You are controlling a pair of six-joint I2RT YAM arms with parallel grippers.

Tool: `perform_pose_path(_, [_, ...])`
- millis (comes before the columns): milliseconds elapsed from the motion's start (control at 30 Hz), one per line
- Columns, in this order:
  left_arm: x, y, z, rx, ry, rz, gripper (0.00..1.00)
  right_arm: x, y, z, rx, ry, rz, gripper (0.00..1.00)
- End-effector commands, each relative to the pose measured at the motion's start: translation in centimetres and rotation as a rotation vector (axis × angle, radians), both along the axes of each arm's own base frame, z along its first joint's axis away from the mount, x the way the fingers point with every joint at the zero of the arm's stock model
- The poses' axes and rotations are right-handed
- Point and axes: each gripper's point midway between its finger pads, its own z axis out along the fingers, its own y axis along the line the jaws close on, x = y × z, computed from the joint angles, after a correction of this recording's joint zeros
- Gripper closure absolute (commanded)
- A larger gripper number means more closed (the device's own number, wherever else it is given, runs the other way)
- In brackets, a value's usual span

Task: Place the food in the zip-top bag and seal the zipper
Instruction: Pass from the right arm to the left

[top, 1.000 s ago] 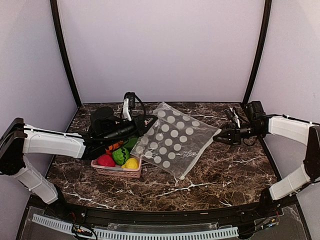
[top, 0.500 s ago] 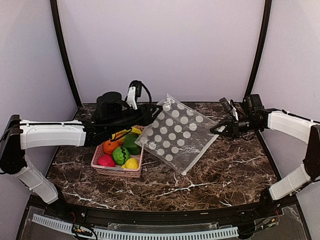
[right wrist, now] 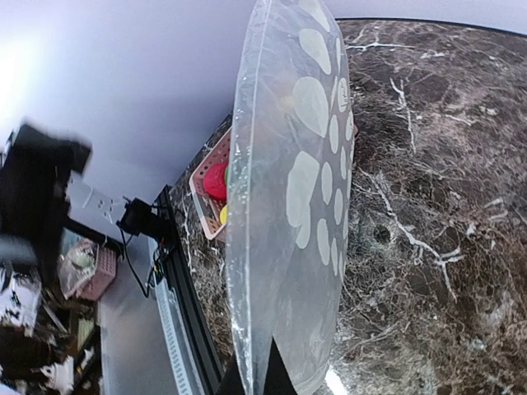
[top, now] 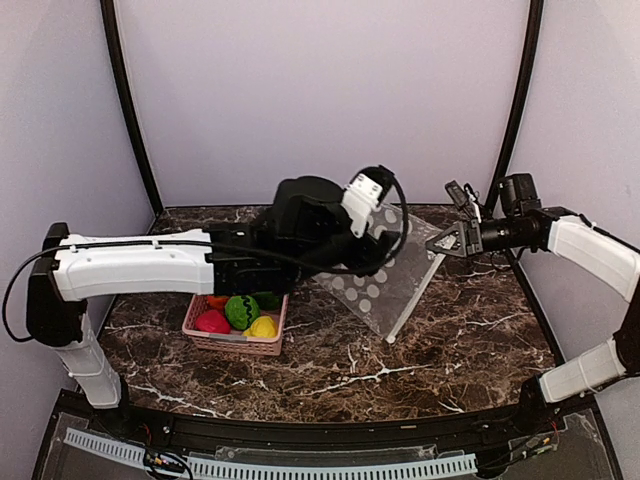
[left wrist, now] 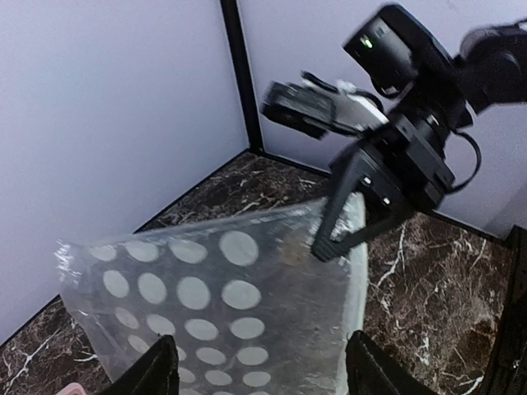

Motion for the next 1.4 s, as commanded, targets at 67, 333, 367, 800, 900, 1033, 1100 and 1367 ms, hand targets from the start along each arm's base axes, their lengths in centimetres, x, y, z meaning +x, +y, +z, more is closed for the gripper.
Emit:
perform_pose_path(67, [-2.6, -5.0, -6.8, 0.248, 0.009, -0.032, 0.22, 0.8, -0.6, 3.1, 0.047, 0.173, -0.185, 1.0])
perform_pose_path(333, [-3.6, -7.8, -10.1, 0.287, 0.076, -0.073, 0.21, 0.3, -1.6, 3.6, 0.055, 0.198, -0.264, 1.0])
perform_pose_path(367, [-3.5, -7.9, -10.4, 0.292, 0.079, -0.07, 0.21, 0.3, -1.7, 3.7, 0.06, 0.198, -0.267, 1.0])
perform_pose_path(800, [-1.6, -8.8, -11.4, 0.301, 0.018, 0.019, 0.38, -0.3, -2.2, 3.9, 0.097, 0.226, -0.266, 1.0])
perform_pose_path(900, [-0.9, -8.4, -11.6, 0.318, -0.004, 0.06, 0.42, -0.4, -2.3, 3.8, 0.1, 0.232, -0.269, 1.0])
perform_pose_path(1033, [-0.6, -8.4, -12.0, 0.322, -0.005, 0.067, 0.44, -0.4, -2.4, 3.7, 0.105, 0.238, -0.274, 1.0])
perform_pose_path(1100, [-0.5, -8.4, -12.1, 0.326, -0.016, 0.074, 0.45, -0.4, -2.4, 3.6, 0.11, 0.247, -0.274, 1.0])
perform_pose_path(1367, [0.4, -9.9, -11.8, 0.297, -0.075, 0.081, 0.49, 0.0, -2.7, 3.1, 0.13, 0.299, -0.284, 1.0])
